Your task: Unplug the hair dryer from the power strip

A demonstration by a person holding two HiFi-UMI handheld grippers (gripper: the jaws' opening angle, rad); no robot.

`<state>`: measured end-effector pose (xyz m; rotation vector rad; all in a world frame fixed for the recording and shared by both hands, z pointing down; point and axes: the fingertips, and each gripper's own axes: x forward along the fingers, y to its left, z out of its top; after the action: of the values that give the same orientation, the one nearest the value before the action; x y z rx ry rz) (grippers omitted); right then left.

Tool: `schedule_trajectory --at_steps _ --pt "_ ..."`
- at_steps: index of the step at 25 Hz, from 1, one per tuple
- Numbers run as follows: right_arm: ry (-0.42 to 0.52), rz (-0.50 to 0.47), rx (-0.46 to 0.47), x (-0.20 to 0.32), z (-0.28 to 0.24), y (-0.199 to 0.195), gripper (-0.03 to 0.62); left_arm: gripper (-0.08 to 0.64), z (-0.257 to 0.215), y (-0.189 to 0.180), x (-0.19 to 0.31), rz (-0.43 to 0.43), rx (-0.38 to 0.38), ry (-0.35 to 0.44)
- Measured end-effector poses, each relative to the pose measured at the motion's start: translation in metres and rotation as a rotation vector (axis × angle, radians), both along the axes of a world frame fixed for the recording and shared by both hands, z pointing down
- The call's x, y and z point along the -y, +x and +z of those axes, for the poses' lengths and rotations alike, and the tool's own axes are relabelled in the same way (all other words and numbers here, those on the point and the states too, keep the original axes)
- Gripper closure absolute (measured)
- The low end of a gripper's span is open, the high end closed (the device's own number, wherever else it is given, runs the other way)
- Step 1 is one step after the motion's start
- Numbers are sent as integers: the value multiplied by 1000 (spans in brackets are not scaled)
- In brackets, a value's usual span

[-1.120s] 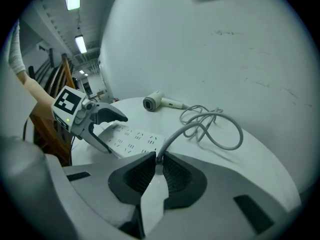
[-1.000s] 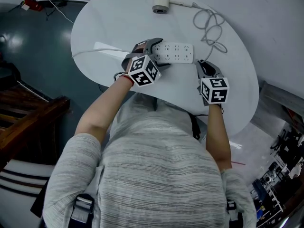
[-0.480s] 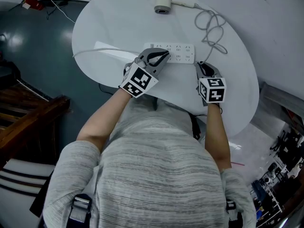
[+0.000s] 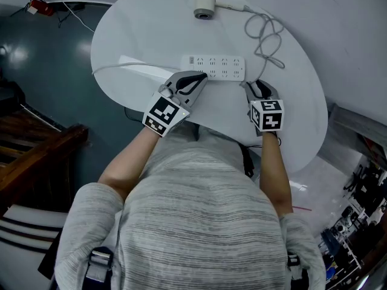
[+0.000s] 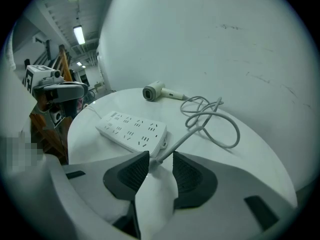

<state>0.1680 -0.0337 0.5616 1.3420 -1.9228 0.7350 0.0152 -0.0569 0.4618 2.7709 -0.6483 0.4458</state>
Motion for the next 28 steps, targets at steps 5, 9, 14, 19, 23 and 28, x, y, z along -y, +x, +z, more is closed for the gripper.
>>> schedule_trajectory --at_steps 5,9,14,19,23,28 --pt "10 41 -1 -11 -13 1 445 554 -11 -5 -6 -8 -27 -4" --pt "42 44 -16 -21 -30 -2 445 554 -20 -7 -13 -5 -47 -3" --pt "102 28 -13 -31 -56 -12 445 554 -30 -10 -23 6 -65 6" --pt "191 -1 35 -36 -86 -34 445 554 -43 -14 -30 8 -85 13" --pt "238 -51 81 -39 -103 -61 445 554 -47 -17 -37 14 -90 12" --pt "269 -128 148 -46 -114 -90 447 554 -46 -20 -47 15 -96 -4"
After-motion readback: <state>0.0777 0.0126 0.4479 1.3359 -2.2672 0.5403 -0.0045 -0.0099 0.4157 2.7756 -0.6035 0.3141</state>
